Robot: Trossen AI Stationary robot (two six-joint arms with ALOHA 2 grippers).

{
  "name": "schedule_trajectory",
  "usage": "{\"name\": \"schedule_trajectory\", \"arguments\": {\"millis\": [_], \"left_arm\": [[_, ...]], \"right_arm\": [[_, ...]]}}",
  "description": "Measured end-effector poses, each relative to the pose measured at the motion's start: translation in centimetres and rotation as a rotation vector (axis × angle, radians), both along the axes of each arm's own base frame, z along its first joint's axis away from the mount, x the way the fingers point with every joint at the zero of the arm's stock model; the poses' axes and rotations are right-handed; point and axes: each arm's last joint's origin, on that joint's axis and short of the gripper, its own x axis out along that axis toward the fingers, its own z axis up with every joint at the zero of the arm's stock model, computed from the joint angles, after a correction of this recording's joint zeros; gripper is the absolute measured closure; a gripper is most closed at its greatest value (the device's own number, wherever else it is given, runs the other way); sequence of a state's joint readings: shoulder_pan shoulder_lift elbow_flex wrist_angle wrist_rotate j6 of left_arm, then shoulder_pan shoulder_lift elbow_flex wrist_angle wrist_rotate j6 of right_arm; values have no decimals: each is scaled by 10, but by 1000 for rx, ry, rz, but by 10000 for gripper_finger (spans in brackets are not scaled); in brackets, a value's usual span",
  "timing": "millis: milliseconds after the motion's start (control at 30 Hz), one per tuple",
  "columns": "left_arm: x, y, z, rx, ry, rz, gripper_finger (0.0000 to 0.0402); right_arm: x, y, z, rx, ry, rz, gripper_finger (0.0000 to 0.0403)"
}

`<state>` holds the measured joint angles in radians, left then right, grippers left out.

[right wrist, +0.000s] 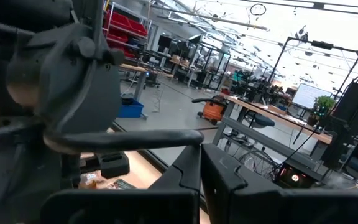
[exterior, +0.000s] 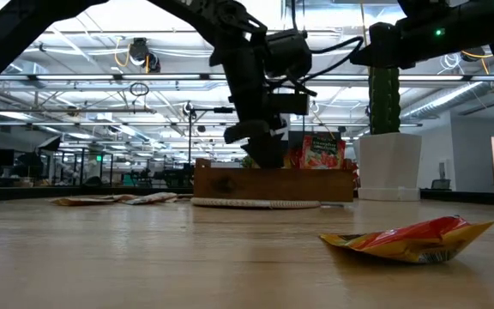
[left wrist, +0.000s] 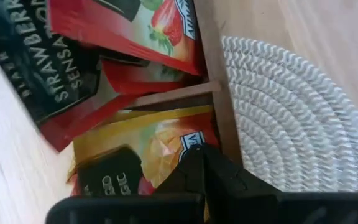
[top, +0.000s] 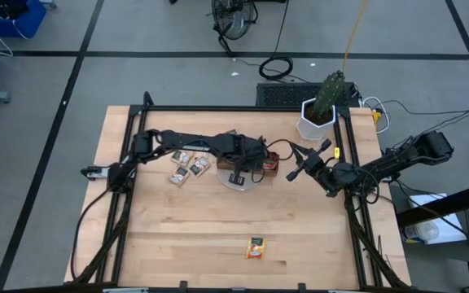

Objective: Pick & Place Tea
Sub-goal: Put the orange tea bag into the middle section of the wood organizer

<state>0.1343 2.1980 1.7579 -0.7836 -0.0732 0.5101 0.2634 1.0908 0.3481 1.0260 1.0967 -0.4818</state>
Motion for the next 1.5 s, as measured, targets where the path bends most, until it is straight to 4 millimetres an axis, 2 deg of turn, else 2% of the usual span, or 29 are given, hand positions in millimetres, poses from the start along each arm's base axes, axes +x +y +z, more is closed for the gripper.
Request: {"name": "schedule_trajectory", "arguments": {"millis": [233, 433, 633, 967, 1100, 1233, 1500], "left_arm": [[-1, 9, -11, -36, 26, 58, 401], [-1, 14, -16, 42, 43, 114, 400], [1, 6, -15, 136, 44, 124, 399], [2, -4, -15, 137, 38, 128, 396], [2, -6, -12, 202, 38, 146, 398], [1, -7, -9, 258, 38, 159, 381], [-2, -9, 6, 257, 8, 179, 356]], "right_arm": [[0, 0, -1, 3, 2, 0, 403], [0, 0, -2, 11, 0, 0, 403], [0, 0, -1, 12, -1, 0, 403], [0, 0, -1, 12, -1, 1, 403], [0, 0, -1, 11, -1, 1, 403], [0, 0, -1, 12, -4, 2, 403], [0, 0, -1, 12, -5, 3, 403]]}}
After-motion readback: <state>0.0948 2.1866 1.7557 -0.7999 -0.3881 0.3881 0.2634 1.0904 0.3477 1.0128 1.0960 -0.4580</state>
